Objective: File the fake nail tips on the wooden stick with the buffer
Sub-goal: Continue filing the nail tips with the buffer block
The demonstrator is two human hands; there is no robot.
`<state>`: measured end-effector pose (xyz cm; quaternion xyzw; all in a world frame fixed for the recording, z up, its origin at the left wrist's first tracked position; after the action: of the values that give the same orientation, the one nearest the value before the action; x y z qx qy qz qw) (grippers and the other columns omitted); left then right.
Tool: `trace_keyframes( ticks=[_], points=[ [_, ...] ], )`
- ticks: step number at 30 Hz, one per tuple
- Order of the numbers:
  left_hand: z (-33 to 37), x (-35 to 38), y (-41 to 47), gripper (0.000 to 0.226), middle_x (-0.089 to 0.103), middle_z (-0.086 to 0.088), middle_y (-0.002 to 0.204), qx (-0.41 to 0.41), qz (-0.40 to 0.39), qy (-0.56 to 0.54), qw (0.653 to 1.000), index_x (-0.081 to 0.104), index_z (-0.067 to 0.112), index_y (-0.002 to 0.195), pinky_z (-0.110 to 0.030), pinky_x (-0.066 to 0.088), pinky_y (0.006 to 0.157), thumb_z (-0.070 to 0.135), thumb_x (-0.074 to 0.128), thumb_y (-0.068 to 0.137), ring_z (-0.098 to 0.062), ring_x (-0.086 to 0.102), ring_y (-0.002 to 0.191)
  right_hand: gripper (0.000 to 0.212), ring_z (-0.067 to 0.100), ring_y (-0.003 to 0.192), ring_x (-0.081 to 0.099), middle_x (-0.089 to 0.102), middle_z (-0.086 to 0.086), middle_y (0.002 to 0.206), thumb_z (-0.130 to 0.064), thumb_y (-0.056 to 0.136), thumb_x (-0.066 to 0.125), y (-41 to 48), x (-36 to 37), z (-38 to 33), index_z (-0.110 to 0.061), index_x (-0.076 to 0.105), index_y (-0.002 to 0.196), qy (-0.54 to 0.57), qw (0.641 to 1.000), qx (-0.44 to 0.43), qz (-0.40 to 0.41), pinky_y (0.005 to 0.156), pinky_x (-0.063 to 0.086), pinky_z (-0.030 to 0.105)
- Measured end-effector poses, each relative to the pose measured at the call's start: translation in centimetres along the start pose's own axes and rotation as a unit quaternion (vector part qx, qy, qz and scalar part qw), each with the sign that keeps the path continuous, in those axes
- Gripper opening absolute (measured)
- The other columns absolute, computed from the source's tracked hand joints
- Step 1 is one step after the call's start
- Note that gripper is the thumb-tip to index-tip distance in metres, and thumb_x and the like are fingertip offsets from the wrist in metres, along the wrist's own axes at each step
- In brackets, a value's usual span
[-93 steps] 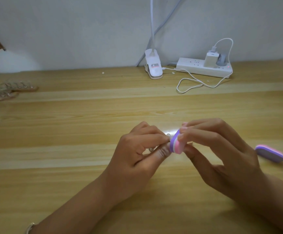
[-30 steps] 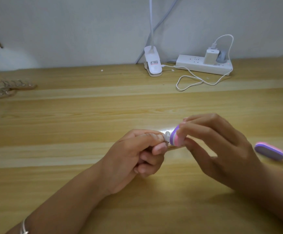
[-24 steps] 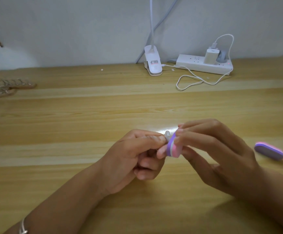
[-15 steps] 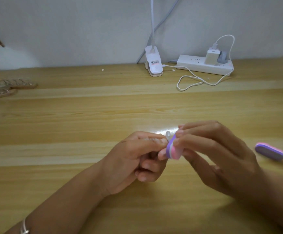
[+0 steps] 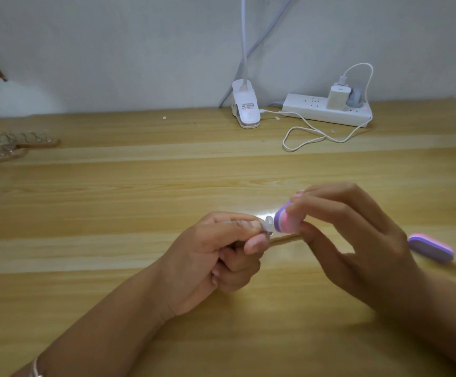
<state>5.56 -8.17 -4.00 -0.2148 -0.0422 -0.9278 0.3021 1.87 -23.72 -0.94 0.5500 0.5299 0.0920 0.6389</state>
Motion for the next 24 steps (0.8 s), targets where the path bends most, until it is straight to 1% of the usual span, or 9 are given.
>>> trace_keyframes(
  ticks=[2, 4, 8, 10, 13, 16, 19, 22, 24],
  points=[
    [-0.1, 0.1, 0.0, 0.025, 0.026, 0.010, 0.051, 0.005, 0.002, 0.004, 1.000, 0.050, 0.020, 0.067, -0.020, 0.013, 0.040, 0.023, 0.046, 0.092, -0.006, 0.018, 0.041, 0.030, 0.022, 0.108, 0.062, 0.062, 0.007, 0.111, 0.006, 0.090, 0.062, -0.3, 0.6, -1.2, -0.006, 0.061, 0.118, 0.024, 0.999, -0.030, -0.001, 0.097, 0.050, 0.032],
    [-0.2, 0.2, 0.0, 0.025, 0.025, 0.010, 0.051, 0.003, 0.001, 0.009, 1.000, 0.048, 0.019, 0.068, -0.021, 0.012, 0.040, 0.022, 0.046, 0.092, -0.006, 0.018, 0.041, 0.032, 0.022, 0.108, 0.062, 0.062, 0.006, 0.112, 0.007, 0.089, 0.063, -0.6, 1.0, -1.2, -0.006, 0.061, 0.118, 0.027, 0.998, -0.045, -0.018, 0.098, 0.051, 0.032],
    [-0.2, 0.0, -0.2, 0.029, 0.023, 0.009, 0.051, -0.013, -0.002, 0.010, 1.000, 0.051, 0.020, 0.068, -0.021, 0.011, 0.040, 0.018, 0.040, 0.095, -0.006, 0.018, 0.041, 0.029, 0.021, 0.104, 0.062, 0.064, 0.008, 0.105, 0.006, 0.091, 0.062, -0.2, 0.0, 0.6, -0.012, 0.066, 0.113, 0.016, 1.000, 0.007, 0.008, 0.092, 0.052, 0.035],
    [-0.4, 0.2, -0.1, 0.030, 0.025, 0.010, 0.050, -0.013, -0.002, 0.007, 1.000, 0.049, 0.019, 0.067, -0.020, 0.011, 0.040, 0.018, 0.039, 0.095, -0.006, 0.018, 0.040, 0.025, 0.021, 0.106, 0.062, 0.063, 0.005, 0.108, 0.002, 0.094, 0.060, -0.3, 0.2, -0.3, -0.011, 0.065, 0.114, 0.035, 0.999, -0.008, 0.014, 0.095, 0.050, 0.031],
    [-0.4, 0.2, -0.1, 0.027, 0.025, 0.010, 0.049, -0.012, -0.001, -0.005, 1.000, 0.047, 0.018, 0.067, -0.018, 0.011, 0.040, 0.017, 0.043, 0.093, -0.005, 0.017, 0.039, 0.026, 0.024, 0.107, 0.062, 0.062, 0.007, 0.110, 0.003, 0.094, 0.060, -0.6, 0.9, -1.2, -0.008, 0.062, 0.117, 0.029, 0.998, -0.047, -0.016, 0.097, 0.051, 0.032],
    [-0.1, 0.1, -0.1, 0.025, 0.024, 0.011, 0.049, -0.013, -0.004, -0.007, 1.000, 0.050, 0.020, 0.068, -0.020, 0.010, 0.039, 0.021, 0.045, 0.092, -0.005, 0.017, 0.040, 0.032, 0.022, 0.103, 0.062, 0.062, 0.004, 0.105, 0.006, 0.091, 0.061, -0.1, 0.1, 0.4, -0.016, 0.064, 0.115, 0.010, 1.000, -0.006, -0.007, 0.092, 0.052, 0.036],
    [-0.3, 0.2, 0.0, 0.028, 0.027, 0.011, 0.048, -0.016, 0.001, 0.006, 1.000, 0.048, 0.020, 0.066, -0.020, 0.010, 0.040, 0.017, 0.041, 0.094, -0.005, 0.018, 0.039, 0.027, 0.020, 0.106, 0.062, 0.063, 0.004, 0.107, 0.001, 0.094, 0.061, -0.1, 0.1, -0.6, -0.015, 0.064, 0.115, 0.039, 0.999, -0.019, 0.009, 0.094, 0.051, 0.031],
    [-0.4, 0.4, -0.1, 0.029, 0.026, 0.011, 0.048, -0.021, 0.001, 0.007, 1.000, 0.046, 0.018, 0.066, -0.019, 0.010, 0.040, 0.017, 0.040, 0.094, -0.005, 0.017, 0.039, 0.031, 0.023, 0.107, 0.063, 0.064, 0.009, 0.110, 0.010, 0.087, 0.064, -0.7, 0.9, -1.4, -0.005, 0.065, 0.115, 0.017, 0.998, -0.053, -0.022, 0.096, 0.051, 0.033],
    [-0.3, 0.2, -0.1, 0.029, 0.024, 0.009, 0.050, -0.022, 0.007, 0.013, 1.000, 0.048, 0.018, 0.066, -0.020, 0.010, 0.040, 0.019, 0.040, 0.094, -0.006, 0.016, 0.041, 0.030, 0.024, 0.101, 0.064, 0.066, 0.013, 0.104, 0.013, 0.085, 0.064, -0.4, 0.6, 0.1, -0.003, 0.070, 0.110, -0.010, 0.999, -0.019, -0.026, 0.091, 0.052, 0.035]
  ],
)
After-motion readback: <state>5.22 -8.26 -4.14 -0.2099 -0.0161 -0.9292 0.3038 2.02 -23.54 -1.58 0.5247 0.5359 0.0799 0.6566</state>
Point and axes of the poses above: each hand's wrist, its own y-axis towards the middle knuckle, its own x-axis out of the palm, z = x × y, the point moved 5 cm from there along y, towards the middle knuckle
